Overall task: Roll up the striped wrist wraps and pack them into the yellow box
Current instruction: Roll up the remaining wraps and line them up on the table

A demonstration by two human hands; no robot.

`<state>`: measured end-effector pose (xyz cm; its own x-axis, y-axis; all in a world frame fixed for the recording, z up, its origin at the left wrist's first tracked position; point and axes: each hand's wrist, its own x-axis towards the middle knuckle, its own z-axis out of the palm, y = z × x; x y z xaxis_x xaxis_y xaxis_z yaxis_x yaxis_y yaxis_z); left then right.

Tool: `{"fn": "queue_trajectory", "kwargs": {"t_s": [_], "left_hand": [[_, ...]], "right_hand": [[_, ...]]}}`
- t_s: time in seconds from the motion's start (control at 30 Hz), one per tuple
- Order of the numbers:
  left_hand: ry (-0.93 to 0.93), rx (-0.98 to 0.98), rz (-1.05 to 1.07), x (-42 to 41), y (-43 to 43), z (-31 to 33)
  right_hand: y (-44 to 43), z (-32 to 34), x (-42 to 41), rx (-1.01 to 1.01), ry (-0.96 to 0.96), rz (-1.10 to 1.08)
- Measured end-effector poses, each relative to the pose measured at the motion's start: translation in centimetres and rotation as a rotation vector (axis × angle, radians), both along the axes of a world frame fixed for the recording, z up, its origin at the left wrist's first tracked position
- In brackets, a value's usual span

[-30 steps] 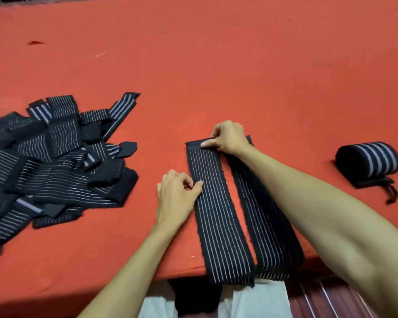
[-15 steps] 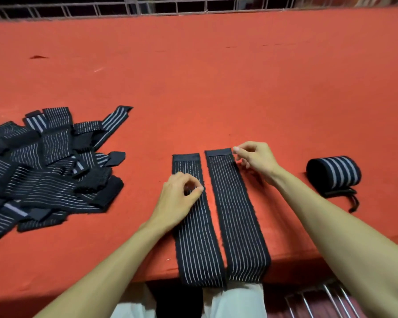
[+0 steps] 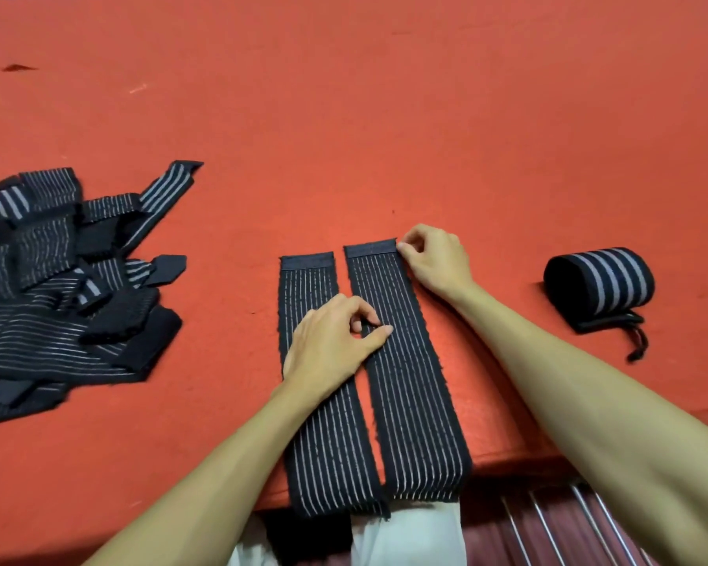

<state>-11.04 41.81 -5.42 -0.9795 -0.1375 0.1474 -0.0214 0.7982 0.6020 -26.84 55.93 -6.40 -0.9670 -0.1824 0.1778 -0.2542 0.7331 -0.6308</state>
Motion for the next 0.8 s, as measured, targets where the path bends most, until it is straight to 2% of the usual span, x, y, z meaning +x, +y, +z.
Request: {"fn": "queue_trajectory", "kwargs": {"t_s": [0.2, 0.27, 0.33, 0.4, 0.5, 0.6, 0.7, 0.8], "left_hand": [[0.027, -0.029, 0.002, 0.1, 0.1, 0.1], [0.018, -0.043, 0.017, 0.2, 0.3, 0.2], [0.003, -0.080, 0.021, 0.2, 0.6, 0.4], [-0.057, -0.037, 0.043, 0.2, 0.7, 0.8], [-0.103, 0.125, 0.104, 0.2, 0.8, 1.6], [-0.191, 0.421, 0.033, 1.0, 0.8, 2.7], [-0.306, 0.473, -0.102, 2.4, 0.4, 3.3], [-0.327, 0.613, -0.176, 4.3, 0.0, 4.7]], "right_hand": [[-0.7, 0.7, -0.3, 0.125, -0.049, 0.033], [-0.7, 0.8, -0.4, 0.071, -0.087, 0.011], [-0.6, 1.3, -0.2, -0.046, -0.110, 0.043], [-0.1, 2.5, 0.6, -0.249, -0.181, 0.089], [1.0, 5.7, 2.8, -0.543, -0.261, 0.171], [1.8, 9.6, 5.4, -0.759, -0.369, 0.347], [1.9, 13.0, 7.7, -0.900, -0.525, 0.454], [1.1, 15.0, 9.9, -0.960, -0.551, 0.477]]}}
